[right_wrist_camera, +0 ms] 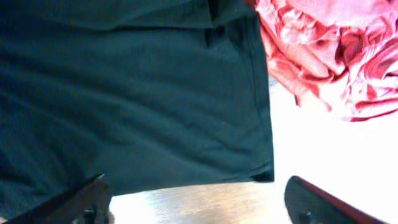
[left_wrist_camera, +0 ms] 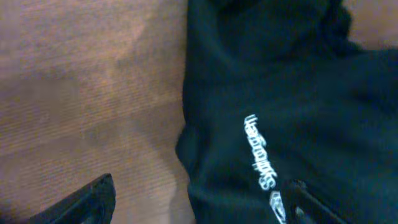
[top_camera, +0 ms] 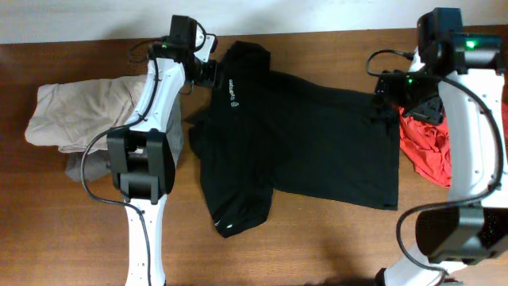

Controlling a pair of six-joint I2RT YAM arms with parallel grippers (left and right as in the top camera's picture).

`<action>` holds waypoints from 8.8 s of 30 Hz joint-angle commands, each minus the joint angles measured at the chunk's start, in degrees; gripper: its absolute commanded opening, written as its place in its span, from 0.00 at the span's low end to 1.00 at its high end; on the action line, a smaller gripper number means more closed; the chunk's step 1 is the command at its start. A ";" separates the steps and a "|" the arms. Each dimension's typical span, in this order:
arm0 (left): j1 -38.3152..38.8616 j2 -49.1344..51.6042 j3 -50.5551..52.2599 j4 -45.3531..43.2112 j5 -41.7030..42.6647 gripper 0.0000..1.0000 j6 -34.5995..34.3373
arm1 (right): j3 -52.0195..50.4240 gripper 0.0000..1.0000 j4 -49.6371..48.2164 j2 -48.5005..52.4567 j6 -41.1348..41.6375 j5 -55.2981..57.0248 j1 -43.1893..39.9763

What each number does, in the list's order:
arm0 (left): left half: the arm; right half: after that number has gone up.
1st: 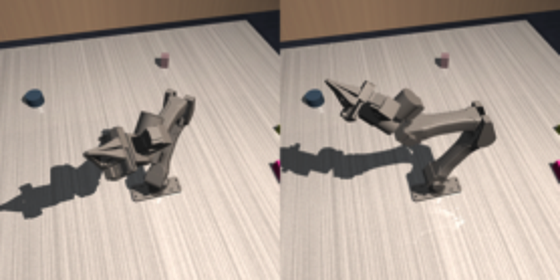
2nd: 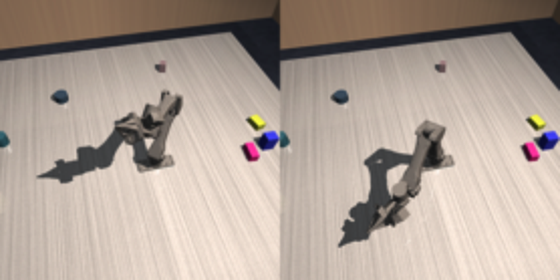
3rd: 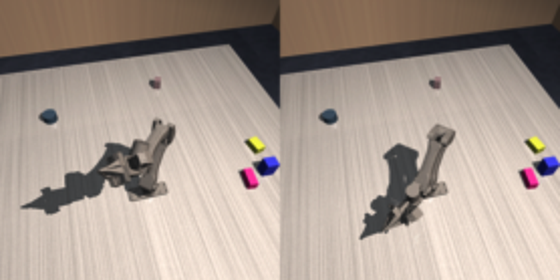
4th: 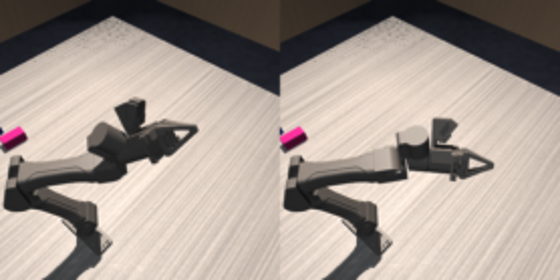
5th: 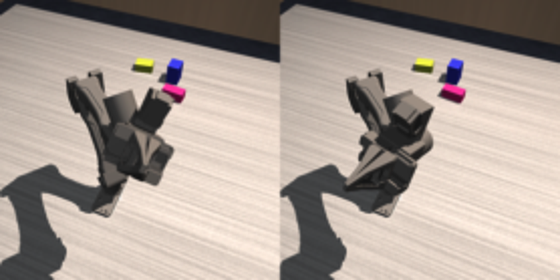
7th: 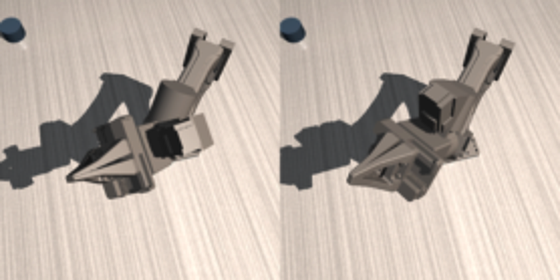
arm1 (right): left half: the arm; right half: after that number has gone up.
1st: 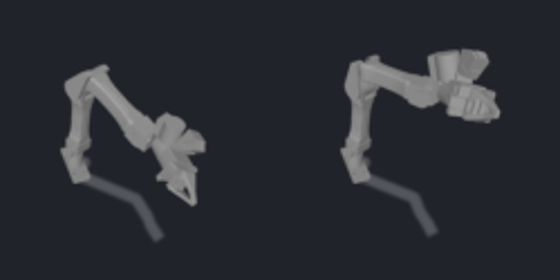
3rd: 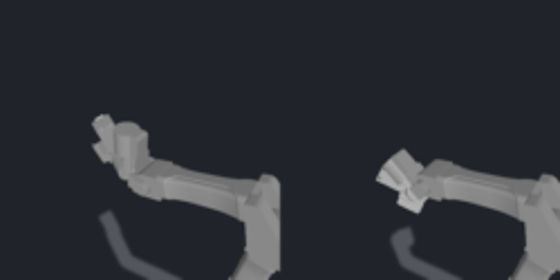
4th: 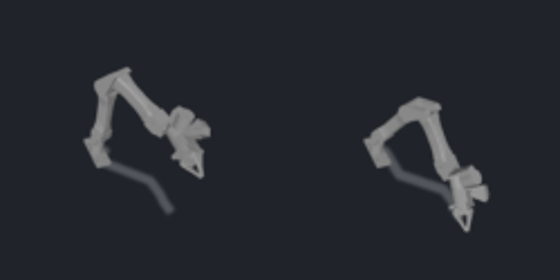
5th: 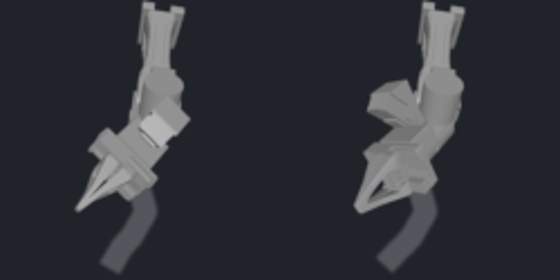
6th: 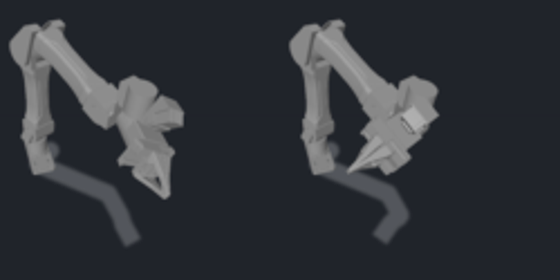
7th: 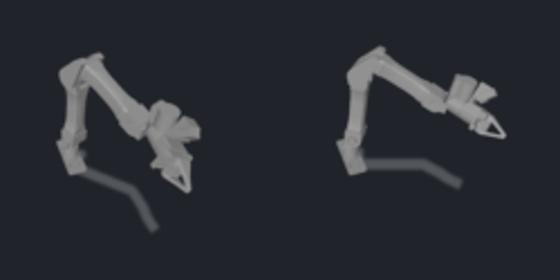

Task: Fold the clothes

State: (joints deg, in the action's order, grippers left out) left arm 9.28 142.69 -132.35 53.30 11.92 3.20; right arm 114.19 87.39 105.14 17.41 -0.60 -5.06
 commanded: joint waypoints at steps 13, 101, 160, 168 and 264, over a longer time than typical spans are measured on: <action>0.87 -14.60 -5.07 33.18 -11.74 0.02 7.54 | -3.67 0.87 2.23 0.96 -4.02 0.68 -1.40; 2.86 -33.99 75.95 7.63 3.65 0.01 -15.96 | -13.05 0.05 -20.09 20.17 -6.43 -4.17 3.50; 5.20 -42.29 44.41 10.91 -10.16 0.18 -4.57 | 23.91 0.30 -3.89 15.61 -11.19 -8.17 -4.31; 5.20 -42.36 31.41 12.90 -13.44 0.15 -1.36 | 23.93 0.30 3.37 -0.48 -10.97 -4.70 -4.26; 7.50 -9.51 23.23 -10.03 -0.48 0.43 4.07 | -31.56 0.52 -47.74 5.81 0.22 -10.80 -3.58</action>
State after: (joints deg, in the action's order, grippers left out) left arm 15.07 131.92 -108.27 46.13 7.49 5.41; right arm 82.70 43.18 104.73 18.72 -4.54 -8.40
